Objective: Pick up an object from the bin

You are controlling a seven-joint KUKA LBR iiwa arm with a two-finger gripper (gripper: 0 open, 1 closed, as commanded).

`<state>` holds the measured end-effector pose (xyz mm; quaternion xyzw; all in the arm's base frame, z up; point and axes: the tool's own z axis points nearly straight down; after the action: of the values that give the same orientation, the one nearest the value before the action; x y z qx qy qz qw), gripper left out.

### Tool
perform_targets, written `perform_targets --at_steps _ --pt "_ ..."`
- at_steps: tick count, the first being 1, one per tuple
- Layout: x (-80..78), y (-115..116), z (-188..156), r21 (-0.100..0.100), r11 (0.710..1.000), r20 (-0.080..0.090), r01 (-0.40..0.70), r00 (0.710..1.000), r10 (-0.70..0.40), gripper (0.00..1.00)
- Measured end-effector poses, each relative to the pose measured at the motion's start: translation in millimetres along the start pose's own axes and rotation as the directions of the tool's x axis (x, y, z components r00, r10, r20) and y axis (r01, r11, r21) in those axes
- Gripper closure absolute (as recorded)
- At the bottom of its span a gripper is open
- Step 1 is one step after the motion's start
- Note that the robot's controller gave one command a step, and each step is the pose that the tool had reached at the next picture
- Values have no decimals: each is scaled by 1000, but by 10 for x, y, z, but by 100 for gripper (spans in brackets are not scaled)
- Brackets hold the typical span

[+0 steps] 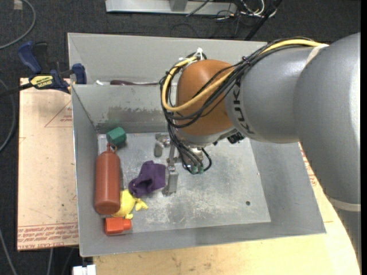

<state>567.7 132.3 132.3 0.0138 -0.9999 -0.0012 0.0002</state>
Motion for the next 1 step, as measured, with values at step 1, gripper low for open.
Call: perform_targets --at_steps 1 --pt "21 15 76 2 999 10 40 999 -40 0"
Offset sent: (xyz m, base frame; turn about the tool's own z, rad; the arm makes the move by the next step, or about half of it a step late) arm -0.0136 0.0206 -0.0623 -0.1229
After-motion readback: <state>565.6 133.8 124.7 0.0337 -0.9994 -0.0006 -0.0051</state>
